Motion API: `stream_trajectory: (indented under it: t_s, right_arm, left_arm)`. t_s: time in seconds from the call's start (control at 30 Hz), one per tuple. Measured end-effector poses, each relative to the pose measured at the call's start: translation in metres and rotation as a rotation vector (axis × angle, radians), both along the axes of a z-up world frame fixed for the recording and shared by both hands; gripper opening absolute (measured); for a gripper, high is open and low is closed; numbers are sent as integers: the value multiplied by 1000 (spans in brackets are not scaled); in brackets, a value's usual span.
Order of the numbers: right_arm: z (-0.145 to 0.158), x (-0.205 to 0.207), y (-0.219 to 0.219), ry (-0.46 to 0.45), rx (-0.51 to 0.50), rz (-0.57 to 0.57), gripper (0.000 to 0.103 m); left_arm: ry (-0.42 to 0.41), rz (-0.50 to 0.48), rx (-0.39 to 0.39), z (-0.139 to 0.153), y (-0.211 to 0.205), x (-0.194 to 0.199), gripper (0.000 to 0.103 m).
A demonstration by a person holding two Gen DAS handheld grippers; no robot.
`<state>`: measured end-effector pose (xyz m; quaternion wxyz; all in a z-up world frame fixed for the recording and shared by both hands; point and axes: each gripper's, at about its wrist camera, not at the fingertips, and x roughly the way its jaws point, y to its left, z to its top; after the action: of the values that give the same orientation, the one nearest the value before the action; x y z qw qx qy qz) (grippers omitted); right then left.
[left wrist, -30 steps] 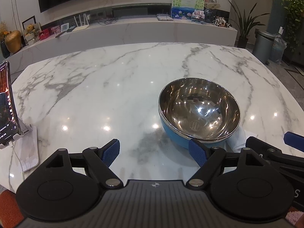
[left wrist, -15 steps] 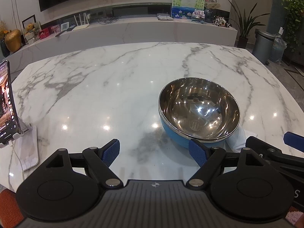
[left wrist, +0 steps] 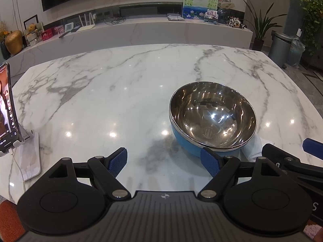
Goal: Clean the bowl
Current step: 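Grasp the white cloth with the right tool while the left tool approaches the bowl rim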
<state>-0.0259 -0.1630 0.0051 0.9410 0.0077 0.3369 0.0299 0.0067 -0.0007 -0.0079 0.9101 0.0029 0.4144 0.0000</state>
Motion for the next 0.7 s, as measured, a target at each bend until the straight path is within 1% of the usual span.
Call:
stream_trajectory:
  t_s: [0.3,0.5,0.7]
  right_arm:
    - [1,1,-1,-11,9,8,77]
    - [10,2,-10,-67,46,1,76]
    - [14,9,-26,-97,30,-35,77]
  left_arm:
    - [-4,-9,-10,1,3,0,79]
    - [-9,-47,-18,5,3,1,79]
    - [-35,-57,-97,16,13,5,79]
